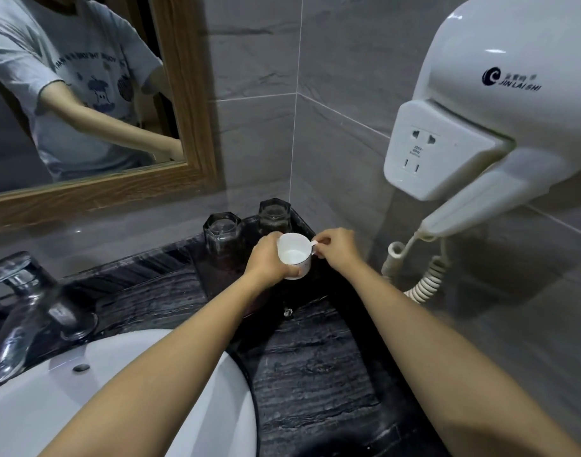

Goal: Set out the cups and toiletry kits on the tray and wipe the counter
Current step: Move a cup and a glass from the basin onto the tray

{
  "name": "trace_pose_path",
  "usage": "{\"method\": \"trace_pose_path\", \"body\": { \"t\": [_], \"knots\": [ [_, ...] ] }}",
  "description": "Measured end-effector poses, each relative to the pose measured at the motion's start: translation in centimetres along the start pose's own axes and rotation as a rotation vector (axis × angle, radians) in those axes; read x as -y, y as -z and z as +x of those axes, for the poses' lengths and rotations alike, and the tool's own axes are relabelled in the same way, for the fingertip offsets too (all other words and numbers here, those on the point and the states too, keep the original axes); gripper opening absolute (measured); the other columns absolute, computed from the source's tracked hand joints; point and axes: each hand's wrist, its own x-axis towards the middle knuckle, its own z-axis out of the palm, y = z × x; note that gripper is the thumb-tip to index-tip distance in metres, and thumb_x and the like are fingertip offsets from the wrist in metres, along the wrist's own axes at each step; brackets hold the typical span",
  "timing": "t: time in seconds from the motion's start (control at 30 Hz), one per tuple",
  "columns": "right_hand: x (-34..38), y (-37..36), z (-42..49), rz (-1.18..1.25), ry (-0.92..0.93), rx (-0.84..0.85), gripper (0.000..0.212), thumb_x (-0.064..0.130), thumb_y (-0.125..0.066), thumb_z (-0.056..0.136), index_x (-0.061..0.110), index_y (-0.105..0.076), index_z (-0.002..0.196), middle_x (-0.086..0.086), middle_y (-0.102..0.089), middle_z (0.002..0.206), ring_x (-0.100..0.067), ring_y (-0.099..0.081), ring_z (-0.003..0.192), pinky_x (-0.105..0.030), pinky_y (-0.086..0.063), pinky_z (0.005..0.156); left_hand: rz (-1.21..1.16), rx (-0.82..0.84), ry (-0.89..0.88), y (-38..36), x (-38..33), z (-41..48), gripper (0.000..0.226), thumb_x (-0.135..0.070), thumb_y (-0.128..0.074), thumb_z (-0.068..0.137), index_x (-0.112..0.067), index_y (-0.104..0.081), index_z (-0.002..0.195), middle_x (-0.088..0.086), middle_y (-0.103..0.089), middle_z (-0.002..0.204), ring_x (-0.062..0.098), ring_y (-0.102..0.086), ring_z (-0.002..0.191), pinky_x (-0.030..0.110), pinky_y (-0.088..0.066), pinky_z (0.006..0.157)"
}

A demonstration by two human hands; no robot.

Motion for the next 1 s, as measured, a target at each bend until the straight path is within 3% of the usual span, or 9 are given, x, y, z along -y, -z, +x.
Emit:
{"method": "trace_pose_path", "body": {
  "t": [0.1,0.23,0.37,0.5,0.63,0.7,0.83,0.93,1.0],
  "knots": [
    [-0.9,-1.0,0.6,0.028,-0.084,-0.041,0.018,0.000,-0.063,0.078,0.003,-0.076,0.090,-0.021,-0.074,0.088,-0.020,-0.063,0.074,-0.038,-0.055,0.082,0.014,-0.012,0.003,-1.3,0.3,0.8,0.060,-0.027,-0.083,0.055,-0.008,-0.054,0.104,0.009,-0.059,0.108,0.024,-0.055,0.092,0.030,-0.038,0.066],
    [-1.2,-1.4,0.9,0.029,-0.167,-0.036,0.025,-0.002,-0.058,0.080,0.004,-0.075,0.097,-0.019,-0.073,0.100,-0.028,-0.067,0.096,-0.029,-0.049,0.081,0.029,-0.012,0.013,-2.6,0.7,1.5,0.070,-0.027,-0.083,0.057,-0.007,-0.049,0.115,0.012,-0.053,0.118,0.029,-0.054,0.103,0.032,-0.041,0.070],
    [-1.5,-1.7,1.0,-0.001,-0.152,0.013,0.025,-0.001,-0.054,0.083,0.002,-0.072,0.100,-0.021,-0.071,0.103,-0.030,-0.064,0.100,-0.033,-0.048,0.085,0.028,-0.012,0.030,-3.4,0.9,1.9,0.073,-0.028,-0.081,0.061,-0.004,-0.046,0.120,0.014,-0.050,0.123,0.031,-0.051,0.110,0.033,-0.041,0.075],
    [-1.9,-2.5,1.0,-0.005,-0.129,0.047,0.025,-0.001,-0.052,0.083,-0.004,-0.069,0.102,-0.026,-0.069,0.105,-0.037,-0.062,0.103,-0.039,-0.048,0.088,-0.028,-0.001,0.059,-3.6,1.1,2.0,0.093,-0.028,-0.079,0.067,-0.004,-0.027,0.140,0.014,-0.038,0.141,0.029,-0.041,0.127,0.032,-0.037,0.096],
    [-2.0,-2.5,0.7,-0.040,-0.116,0.086,0.039,-0.001,-0.053,0.083,-0.003,-0.058,0.122,-0.025,-0.063,0.121,-0.035,-0.058,0.115,-0.037,-0.045,0.097,-0.006,0.019,0.049,-3.4,1.6,1.6,0.099,-0.026,-0.080,0.067,-0.005,-0.020,0.143,0.016,-0.032,0.144,0.029,-0.035,0.132,0.033,-0.033,0.103],
    [-1.7,-2.0,0.5,-0.104,-0.092,0.102,0.042,0.003,-0.054,0.082,0.003,-0.057,0.123,-0.022,-0.064,0.120,-0.035,-0.058,0.113,-0.036,-0.047,0.093,0.039,0.026,0.058,-2.8,1.8,1.3,0.097,-0.027,-0.078,0.068,-0.006,-0.020,0.143,0.018,-0.032,0.145,0.030,-0.034,0.133,0.037,-0.033,0.106],
    [0.3,-0.1,-0.3,-0.347,-0.083,0.236,0.048,0.015,-0.062,0.078,0.006,-0.049,0.124,-0.021,-0.054,0.127,-0.038,-0.052,0.119,-0.037,-0.045,0.093,0.239,0.068,0.061,-0.4,2.1,0.4,0.083,-0.038,-0.068,0.079,-0.008,-0.024,0.142,0.018,-0.034,0.145,0.033,-0.035,0.133,0.043,-0.035,0.107],
    [3.1,1.9,-1.8,-0.562,-0.147,0.443,0.072,0.028,-0.073,0.075,0.007,-0.039,0.134,-0.017,-0.044,0.139,-0.035,-0.044,0.128,-0.037,-0.042,0.100,0.401,0.153,0.109,1.9,2.1,-0.7,0.076,-0.045,-0.060,0.082,-0.011,-0.027,0.141,0.018,-0.039,0.143,0.035,-0.039,0.130,0.047,-0.036,0.106],
    [5.3,3.1,-3.0,-0.736,-0.131,0.598,0.071,0.037,-0.068,0.081,0.008,-0.038,0.139,-0.011,-0.043,0.144,-0.030,-0.046,0.128,-0.035,-0.041,0.101,0.511,0.188,0.135,3.6,1.9,-1.7,0.073,-0.049,-0.058,0.082,-0.013,-0.031,0.140,0.015,-0.041,0.142,0.035,-0.041,0.129,0.049,-0.037,0.105]
  ]
}}
